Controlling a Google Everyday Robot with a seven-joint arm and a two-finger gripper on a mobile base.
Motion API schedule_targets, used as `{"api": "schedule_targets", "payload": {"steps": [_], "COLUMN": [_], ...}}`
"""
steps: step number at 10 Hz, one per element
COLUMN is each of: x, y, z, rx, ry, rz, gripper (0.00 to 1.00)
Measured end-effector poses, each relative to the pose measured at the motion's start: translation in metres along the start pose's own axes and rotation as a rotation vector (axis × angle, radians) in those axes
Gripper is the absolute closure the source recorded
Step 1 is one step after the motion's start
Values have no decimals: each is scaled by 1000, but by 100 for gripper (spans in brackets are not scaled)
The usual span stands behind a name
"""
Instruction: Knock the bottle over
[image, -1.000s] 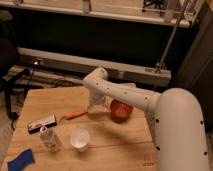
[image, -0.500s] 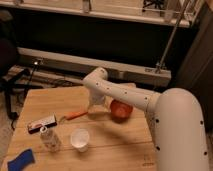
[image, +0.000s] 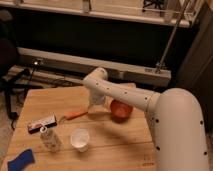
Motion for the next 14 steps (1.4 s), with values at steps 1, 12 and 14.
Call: {"api": "schedule_targets", "payload": {"steps": [1, 12, 14], "x": [0, -43, -65], "y": [0, -129, -154], "z": [0, -93, -113], "rx": [0, 167, 176], "ry": [0, 163, 199], "rz": [0, -463, -577], "gripper": [20, 37, 55]}}
